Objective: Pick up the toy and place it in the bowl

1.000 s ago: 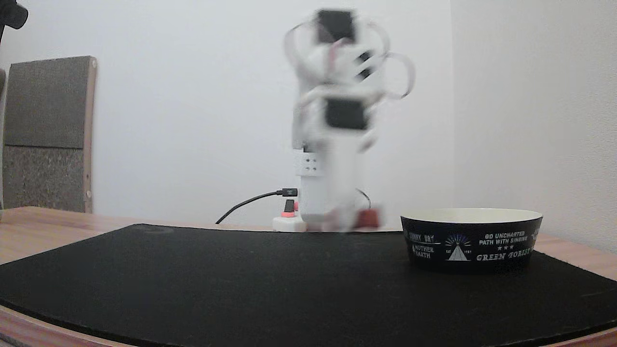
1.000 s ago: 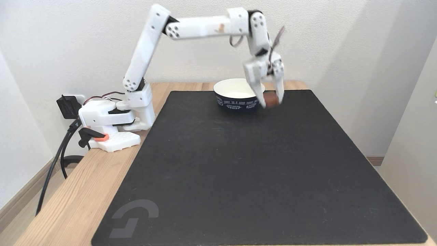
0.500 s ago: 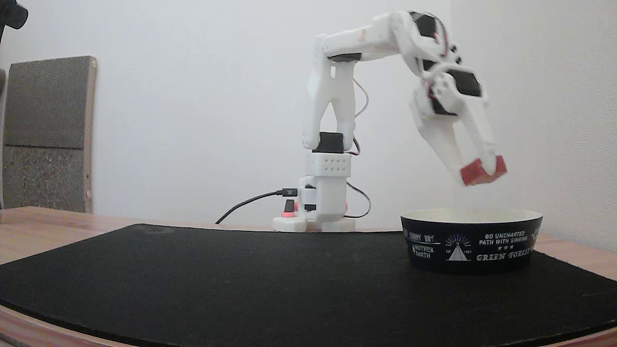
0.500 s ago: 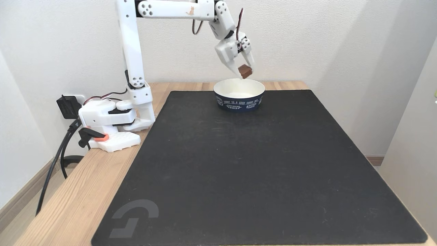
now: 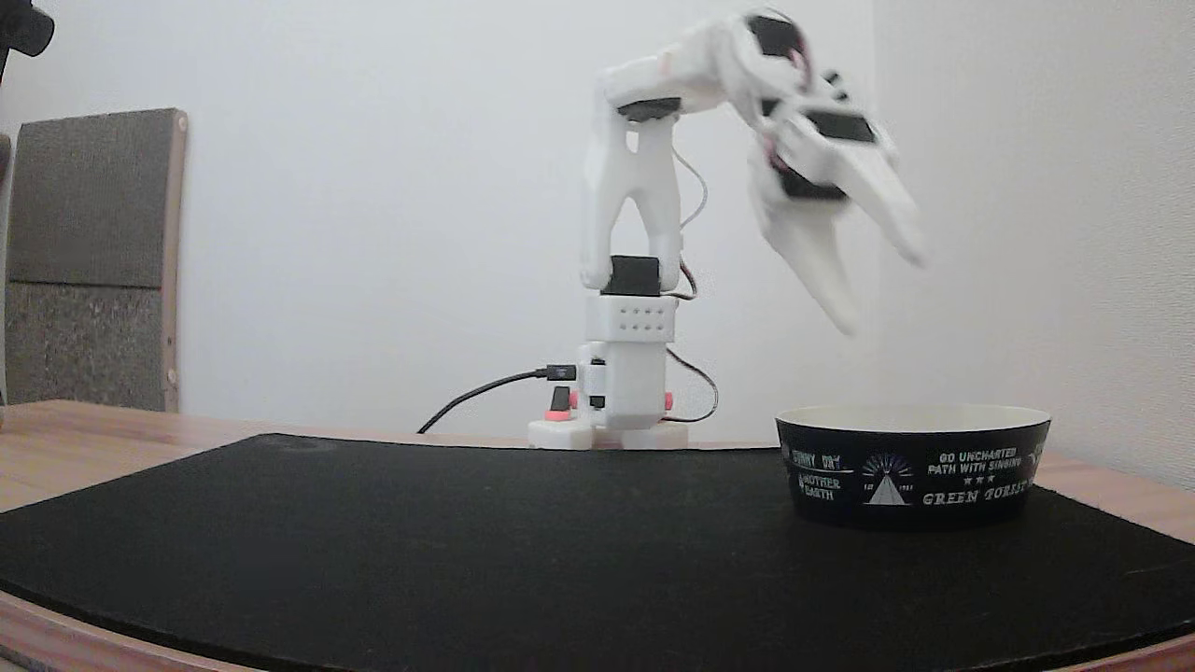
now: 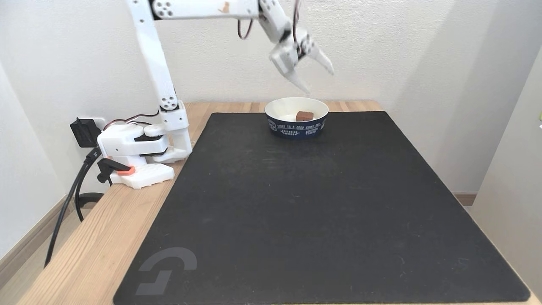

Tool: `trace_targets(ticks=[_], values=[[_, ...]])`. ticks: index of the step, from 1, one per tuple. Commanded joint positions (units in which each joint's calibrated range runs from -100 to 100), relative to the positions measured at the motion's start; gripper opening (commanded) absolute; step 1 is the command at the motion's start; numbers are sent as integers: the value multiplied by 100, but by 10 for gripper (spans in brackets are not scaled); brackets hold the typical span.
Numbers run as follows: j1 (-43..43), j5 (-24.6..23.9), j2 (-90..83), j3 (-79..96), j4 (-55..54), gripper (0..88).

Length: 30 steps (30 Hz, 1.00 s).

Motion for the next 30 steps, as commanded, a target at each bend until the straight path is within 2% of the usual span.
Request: trace_targets(ticks=[1,5,9,11,16,22,25,30], values=[[943,20,-1289,247,-64,35],[1345,20,-2139,1554,-64,53],[1746,-11,-3523,3780,-419,57],[1788,-17,-4465,5150,-800,57],[1730,-27,-6224,6970,-1122,57],[1721,-27,-7958,8539,-1004,57],[1730,-32,-8992,9260,-504,57],[1713,-17,-9542,9359,-55,57]])
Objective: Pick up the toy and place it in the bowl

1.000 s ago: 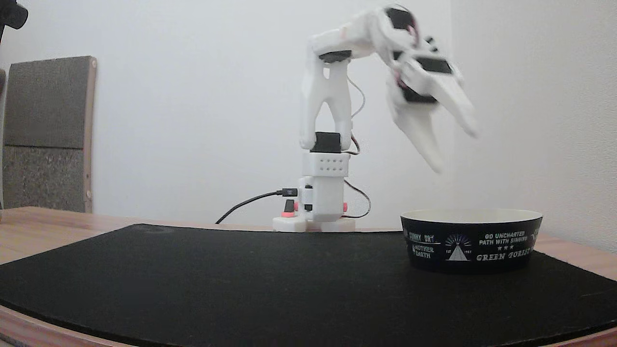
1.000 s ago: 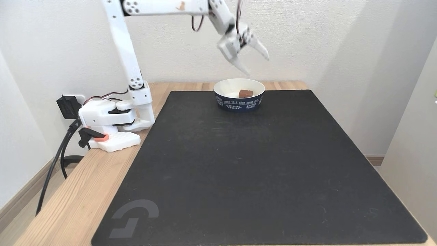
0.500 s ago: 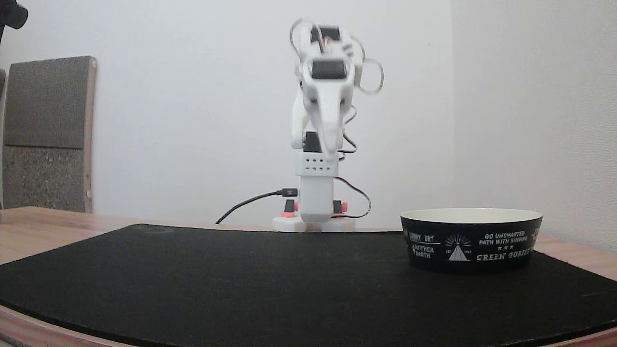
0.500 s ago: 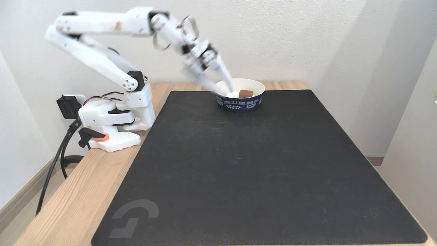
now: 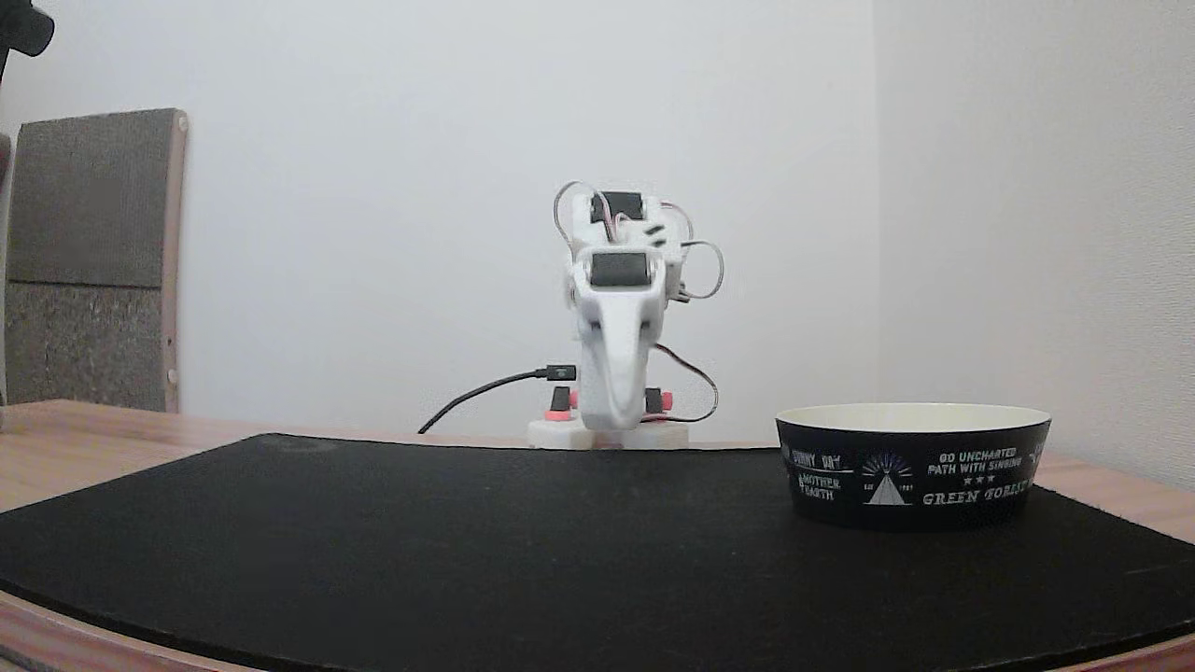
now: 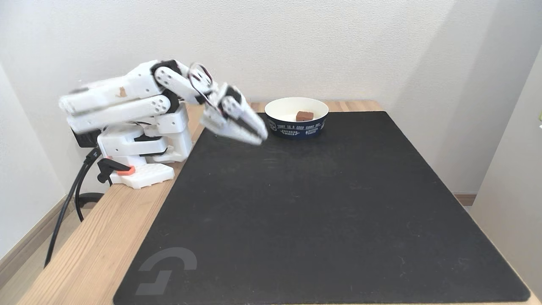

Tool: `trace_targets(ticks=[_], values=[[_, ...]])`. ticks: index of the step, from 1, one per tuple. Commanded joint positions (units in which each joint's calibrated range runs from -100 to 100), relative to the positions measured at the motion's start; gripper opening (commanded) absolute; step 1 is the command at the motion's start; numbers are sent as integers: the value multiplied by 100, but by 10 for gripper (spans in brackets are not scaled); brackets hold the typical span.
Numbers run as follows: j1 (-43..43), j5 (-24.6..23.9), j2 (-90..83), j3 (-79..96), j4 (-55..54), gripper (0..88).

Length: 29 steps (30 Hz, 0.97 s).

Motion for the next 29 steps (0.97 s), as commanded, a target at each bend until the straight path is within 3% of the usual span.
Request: trace_targets(ticks=[1,29], values=[[-10,4,-150,53,147,57],[57,-1,-150,35,164,51]])
